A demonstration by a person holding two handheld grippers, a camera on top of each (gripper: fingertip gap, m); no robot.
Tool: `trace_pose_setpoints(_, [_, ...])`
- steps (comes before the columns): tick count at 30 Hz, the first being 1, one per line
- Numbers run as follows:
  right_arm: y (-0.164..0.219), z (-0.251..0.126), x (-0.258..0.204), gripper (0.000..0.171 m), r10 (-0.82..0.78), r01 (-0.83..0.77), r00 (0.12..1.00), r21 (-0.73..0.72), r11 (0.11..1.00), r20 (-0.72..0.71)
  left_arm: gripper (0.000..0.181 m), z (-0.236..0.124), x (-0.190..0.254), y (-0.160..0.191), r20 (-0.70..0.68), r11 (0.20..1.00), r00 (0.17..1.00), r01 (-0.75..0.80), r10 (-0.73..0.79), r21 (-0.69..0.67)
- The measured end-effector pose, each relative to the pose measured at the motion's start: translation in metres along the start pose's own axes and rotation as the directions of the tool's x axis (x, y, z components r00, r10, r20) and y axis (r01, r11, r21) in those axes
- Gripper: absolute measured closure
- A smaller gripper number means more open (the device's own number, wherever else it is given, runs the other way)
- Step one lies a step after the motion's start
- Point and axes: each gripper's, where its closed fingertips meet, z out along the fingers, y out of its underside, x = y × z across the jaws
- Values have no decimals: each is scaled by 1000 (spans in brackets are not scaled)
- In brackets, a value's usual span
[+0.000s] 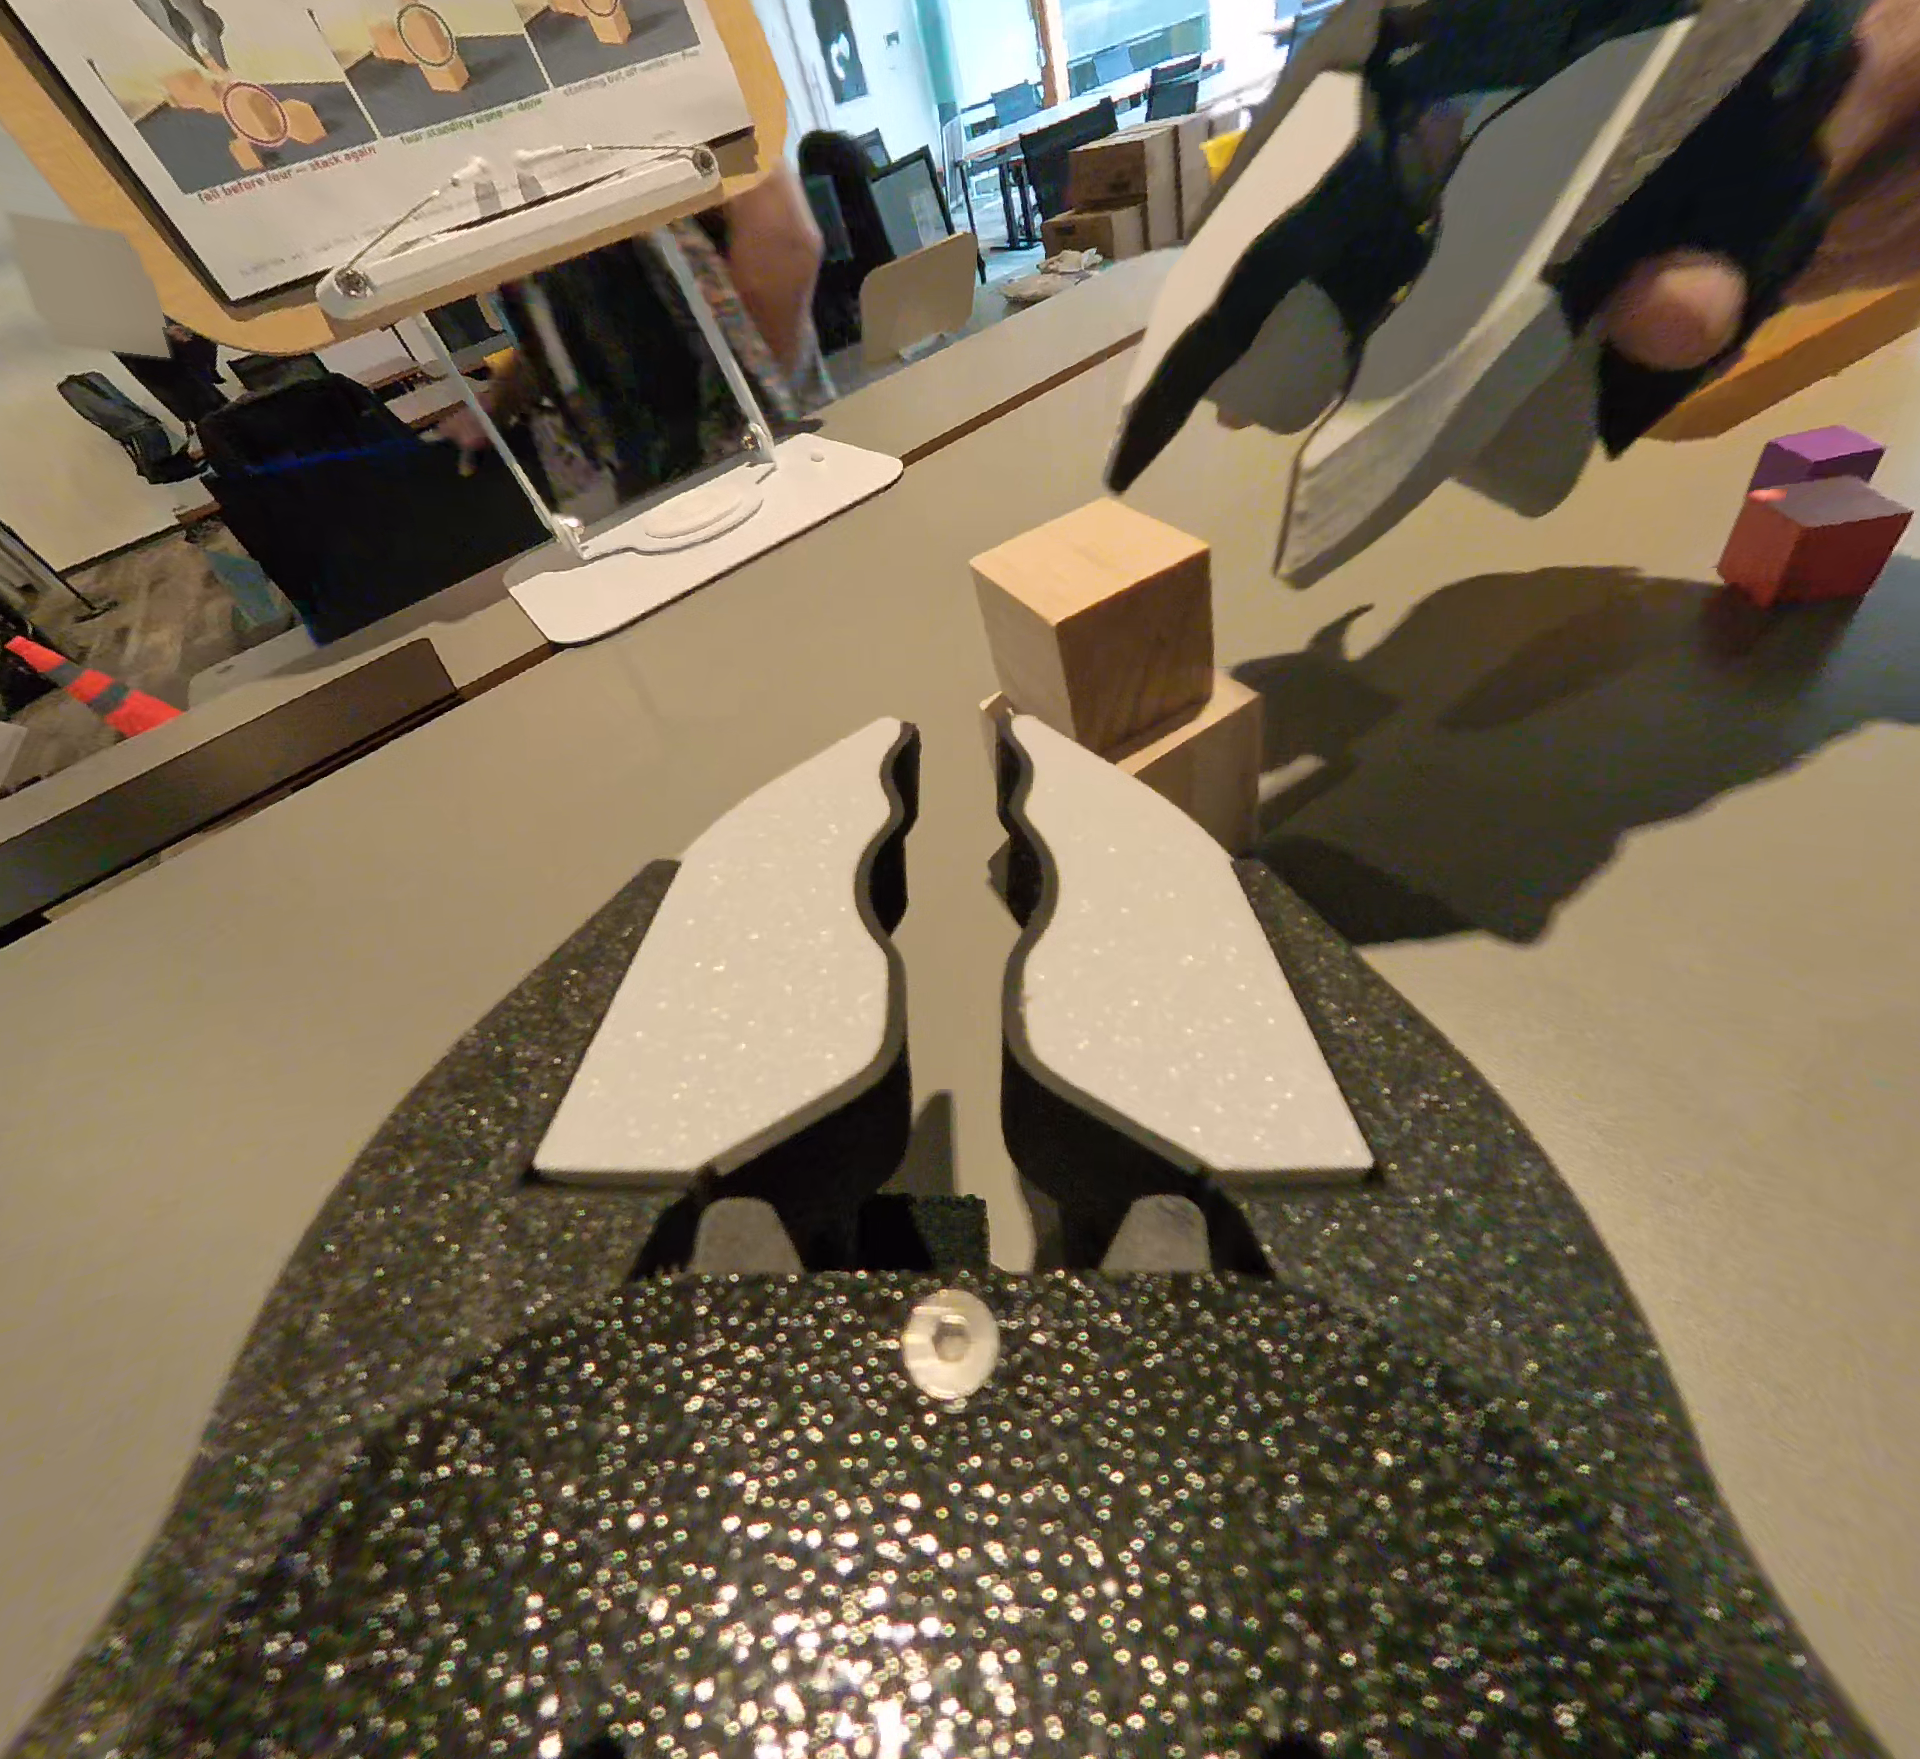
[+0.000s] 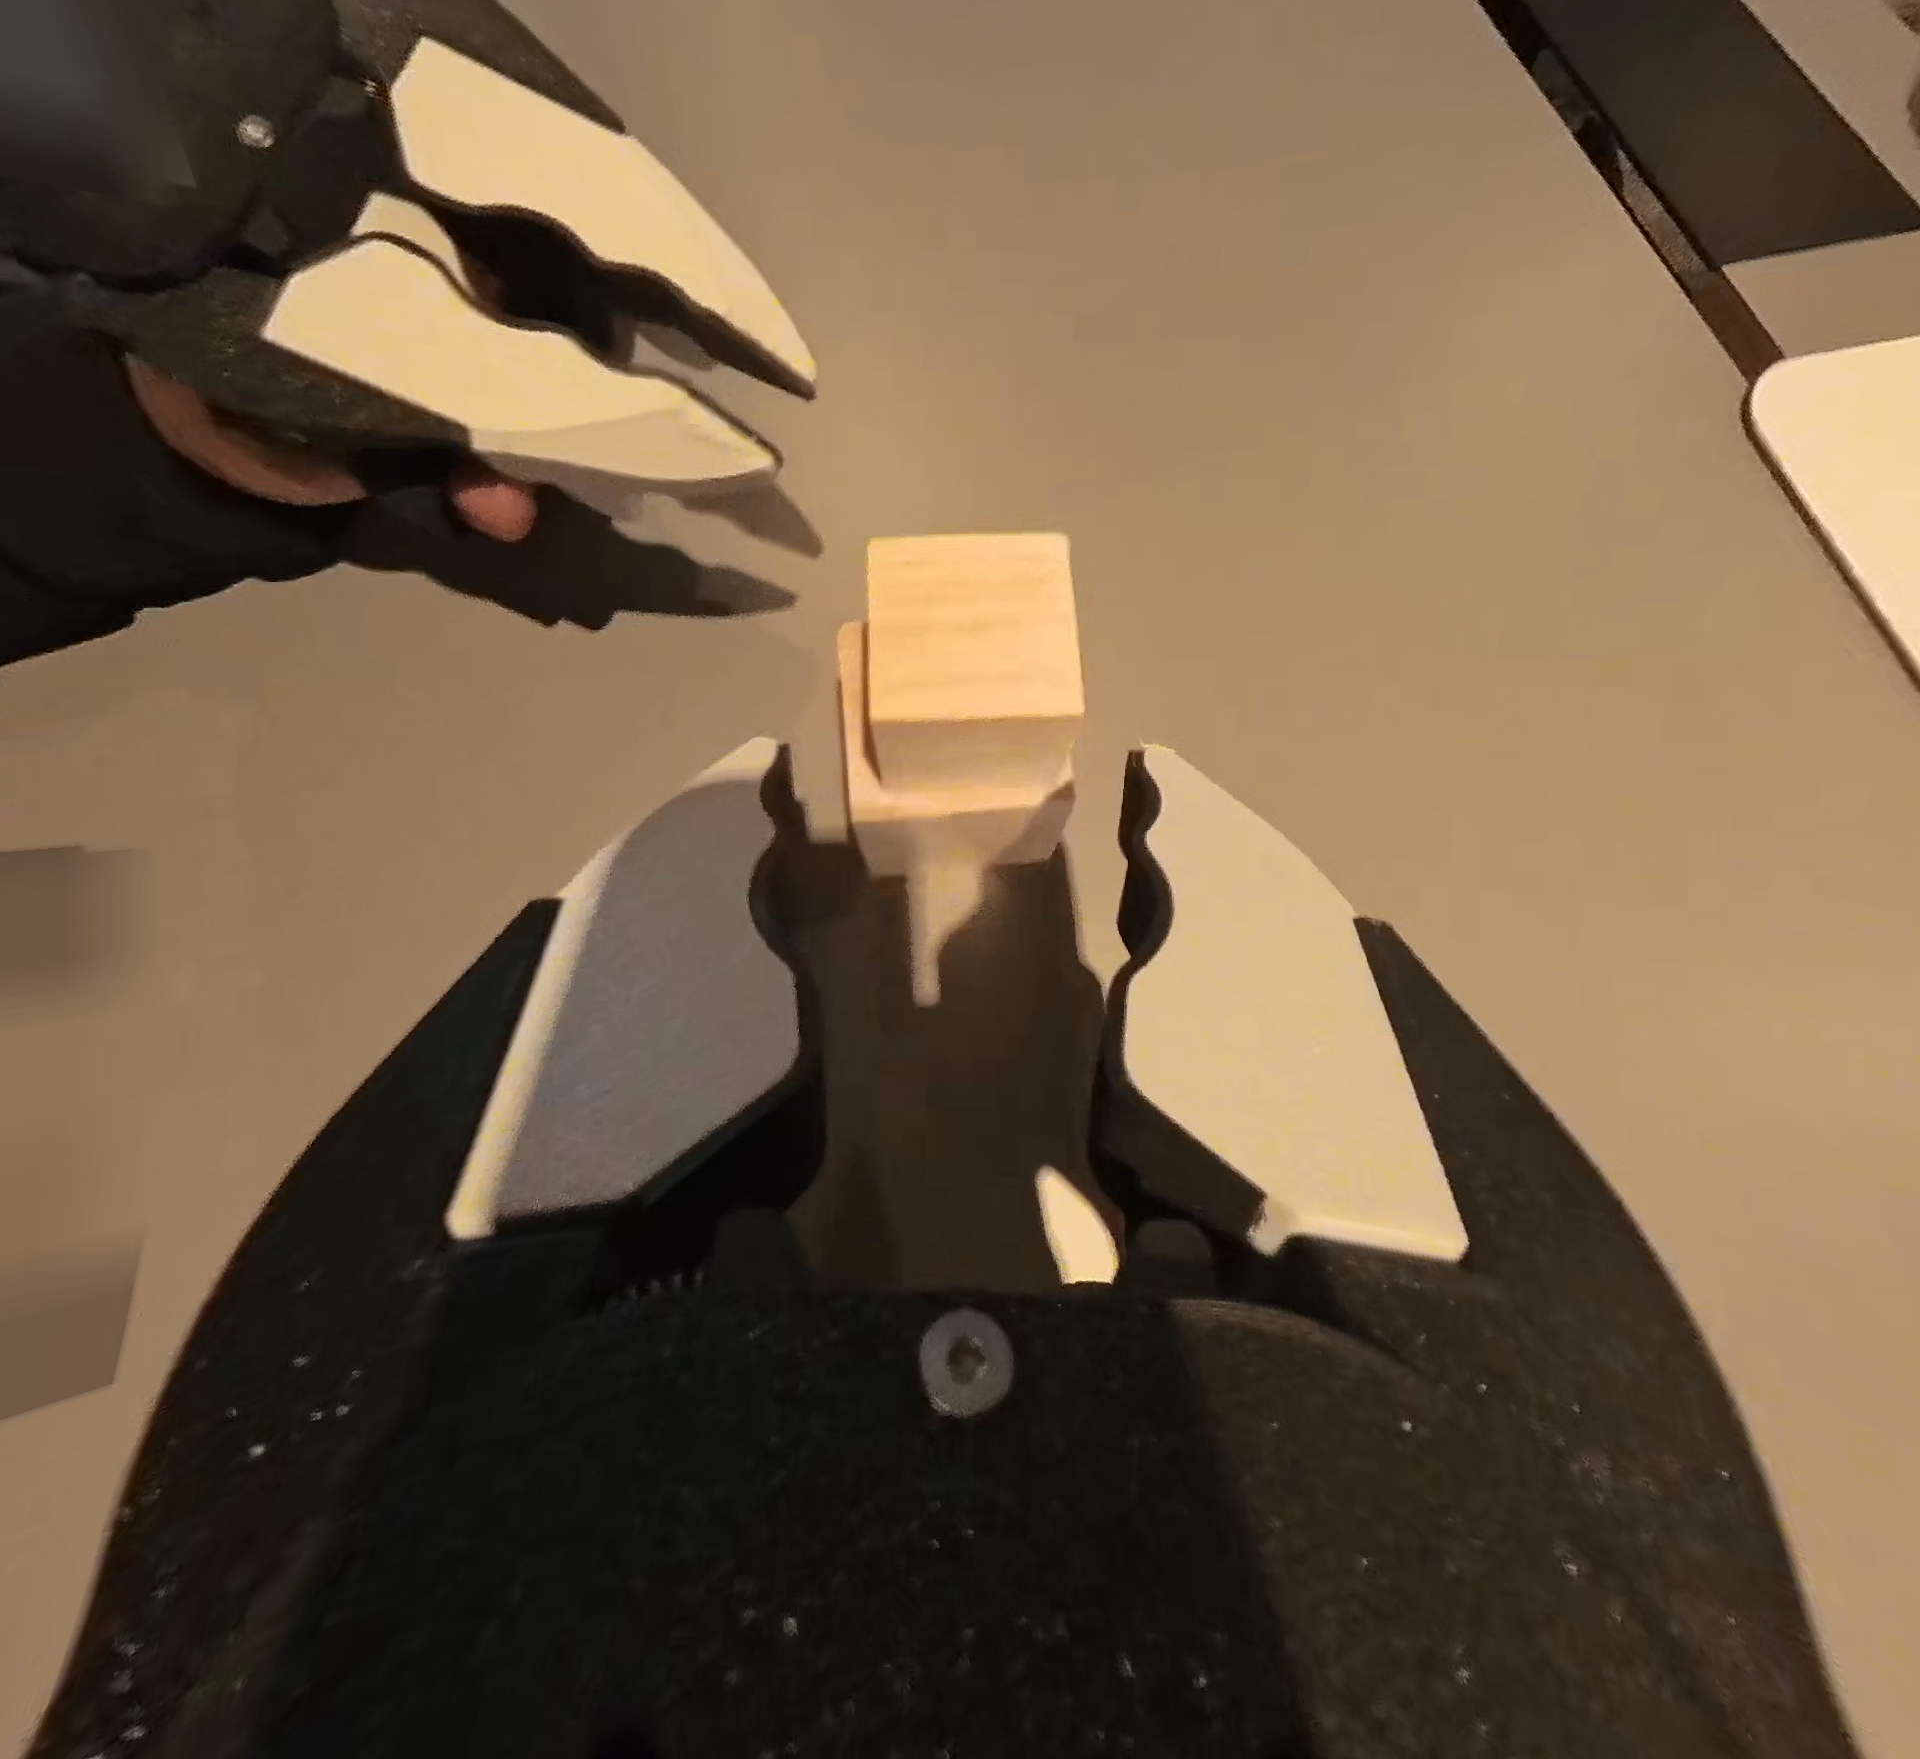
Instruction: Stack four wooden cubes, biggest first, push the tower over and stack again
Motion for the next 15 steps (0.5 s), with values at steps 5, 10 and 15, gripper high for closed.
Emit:
trace_pose_setpoints(5, [35,-24,-8,114,26,-28,997,-25,999,-72,166,11,12,16,-93,991,996,-6,-6,-132])
trace_pose_setpoints(10, [75,-67,-16,118,61,-60,980,12,998,-187,153,19,27,35,-190,962,982,-49,-3,-267])
trace_pose_setpoints(15, [108,-113,-18,121,206,-179,937,121,976,-283,155,23,31,46,-206,936,978,-87,16,-340])
